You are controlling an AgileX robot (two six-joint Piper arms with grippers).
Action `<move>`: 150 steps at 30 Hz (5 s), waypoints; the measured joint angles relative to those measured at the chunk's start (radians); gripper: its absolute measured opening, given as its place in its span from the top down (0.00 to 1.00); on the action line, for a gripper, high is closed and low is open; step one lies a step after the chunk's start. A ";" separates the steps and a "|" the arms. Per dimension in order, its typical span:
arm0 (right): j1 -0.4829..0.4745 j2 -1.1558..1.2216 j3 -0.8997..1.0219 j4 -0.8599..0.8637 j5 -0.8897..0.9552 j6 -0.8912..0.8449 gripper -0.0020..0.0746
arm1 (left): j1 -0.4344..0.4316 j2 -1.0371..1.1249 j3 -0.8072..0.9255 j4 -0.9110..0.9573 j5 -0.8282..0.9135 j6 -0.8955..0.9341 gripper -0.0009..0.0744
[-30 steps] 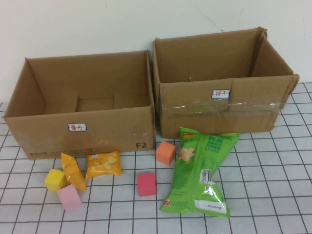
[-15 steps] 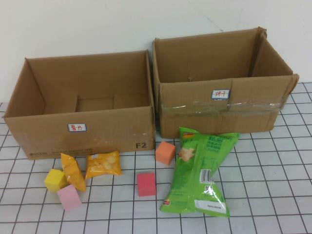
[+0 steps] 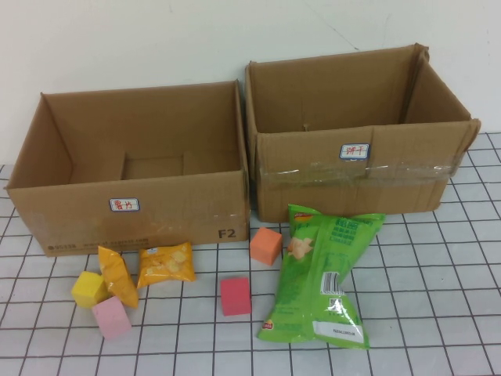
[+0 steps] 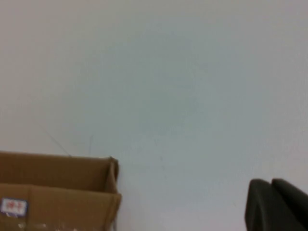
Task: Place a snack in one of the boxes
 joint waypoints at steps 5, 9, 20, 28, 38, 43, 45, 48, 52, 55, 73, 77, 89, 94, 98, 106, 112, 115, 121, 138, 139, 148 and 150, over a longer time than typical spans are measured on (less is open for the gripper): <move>0.000 0.069 -0.120 -0.045 0.299 -0.018 0.97 | 0.000 -0.002 -0.002 -0.006 0.067 -0.025 0.99; 0.000 0.208 -0.170 0.052 0.455 -0.171 0.97 | 0.000 0.050 -0.047 -0.012 0.178 -0.053 0.99; 0.010 0.618 -0.206 0.573 0.603 -0.768 0.97 | 0.000 0.576 -0.279 -0.153 0.474 0.058 0.99; 0.010 0.760 -0.208 0.755 0.617 -0.965 0.97 | 0.000 0.981 -0.443 -0.352 0.481 0.258 0.99; 0.010 0.763 -0.206 0.784 0.602 -0.995 0.97 | -0.015 1.362 -0.662 -0.341 0.486 0.243 0.94; 0.010 0.763 -0.206 0.792 0.595 -1.017 0.97 | -0.085 1.455 -0.717 -0.308 0.489 0.241 0.60; 0.010 0.763 -0.206 0.804 0.595 -1.030 0.97 | -0.114 1.496 -0.740 -0.278 0.489 0.214 0.44; 0.010 0.763 -0.206 0.811 0.595 -1.038 0.97 | -0.140 1.560 -0.777 -0.188 0.478 0.113 0.31; 0.010 0.763 -0.206 0.817 0.595 -1.042 0.97 | -0.146 1.640 -0.825 -0.056 0.464 -0.009 0.26; 0.010 0.763 -0.206 0.822 0.595 -1.049 0.97 | -0.146 1.690 -0.849 -0.025 0.441 -0.045 0.25; 0.010 0.763 -0.206 0.845 0.595 -1.053 0.97 | -0.150 1.797 -0.880 -0.054 0.374 -0.050 0.70; 0.010 0.764 -0.206 0.847 0.595 -1.053 0.97 | -0.166 1.751 -0.878 -0.056 0.431 -0.046 0.73; 0.010 0.764 -0.206 0.851 0.591 -1.053 0.98 | -0.216 1.485 -0.894 -0.190 0.569 0.100 0.73; 0.010 0.764 -0.206 0.855 0.591 -1.053 0.97 | -0.216 1.431 -0.995 -0.406 0.493 0.253 0.73; 0.010 0.764 -0.206 0.860 0.591 -1.053 0.97 | -0.246 1.473 -1.118 -0.676 0.405 0.499 0.73; 0.010 0.764 -0.206 0.869 0.578 -1.053 0.97 | -0.367 1.757 -1.466 -0.913 0.220 0.765 0.73; 0.010 0.764 -0.206 0.871 0.566 -1.053 0.97 | -0.394 1.990 -1.667 -0.929 0.120 0.790 0.61; 0.010 0.764 -0.206 0.872 0.566 -1.053 0.97 | -0.394 2.085 -1.722 -0.933 0.147 0.794 0.34; 0.010 0.764 -0.206 0.872 0.572 -1.061 0.97 | -0.396 2.114 -1.767 -0.845 0.285 0.800 0.20; 0.010 0.764 -0.206 0.890 0.562 -1.055 0.97 | -0.388 1.638 -1.674 -0.033 0.744 0.404 0.99; 0.010 0.764 -0.206 0.898 0.560 -1.052 0.97 | -0.388 1.596 -1.620 -0.021 0.720 0.392 0.99; 0.010 0.764 -0.206 1.069 0.636 -1.085 0.69 | -0.388 1.162 -0.967 -0.026 0.449 0.342 0.99; 0.010 0.764 -0.206 1.130 0.641 -1.127 0.58 | -0.388 1.084 -0.849 -0.021 0.421 0.333 0.99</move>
